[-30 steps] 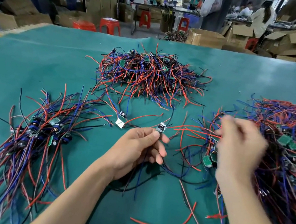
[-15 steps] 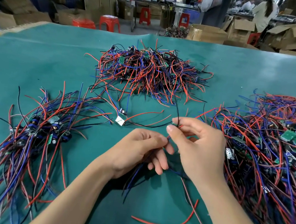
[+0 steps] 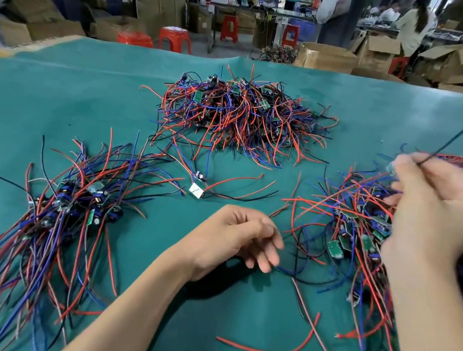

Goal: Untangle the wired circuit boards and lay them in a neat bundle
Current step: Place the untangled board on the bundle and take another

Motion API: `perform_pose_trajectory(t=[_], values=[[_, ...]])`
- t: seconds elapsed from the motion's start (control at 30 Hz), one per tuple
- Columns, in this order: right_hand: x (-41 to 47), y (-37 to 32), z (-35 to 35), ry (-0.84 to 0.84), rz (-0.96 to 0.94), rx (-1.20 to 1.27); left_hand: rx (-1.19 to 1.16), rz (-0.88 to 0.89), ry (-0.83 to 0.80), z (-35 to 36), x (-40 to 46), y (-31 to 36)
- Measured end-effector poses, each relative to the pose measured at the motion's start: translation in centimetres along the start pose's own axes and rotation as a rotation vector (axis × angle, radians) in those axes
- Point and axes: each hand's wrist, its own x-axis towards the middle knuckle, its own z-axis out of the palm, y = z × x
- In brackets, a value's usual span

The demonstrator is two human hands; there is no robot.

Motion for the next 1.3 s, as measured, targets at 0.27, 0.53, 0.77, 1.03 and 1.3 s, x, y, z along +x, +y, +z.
perform_pose_trajectory(t=[0.27, 0.53, 0.77, 1.03, 1.3], values=[[-8.6, -9.0, 10.9, -0.67, -0.121, 0.05, -0.011, 0.023, 0.042, 0.4, -0.5, 0.5], [-12.1, -4.6, 21.0, -1.296, -0.441, -0.7, -0.007, 0.058, 0.107, 0.4, -0.9, 0.4], [-9.0, 3.6, 16.6, -1.398, -0.318, -1.121, 0.01, 0.052, 0.073, 0.1, -0.2, -0.1], [-4.4, 1.8, 14.0, -1.136, -0.273, -0.984, -0.055, 0.009, 0.029, -0.1, 0.2, -0.2], [0.4, -7.0, 8.5, -0.869, 0.211, 0.013, -0.158, -0.016, 0.102, -0.3, 0.4, -0.2]])
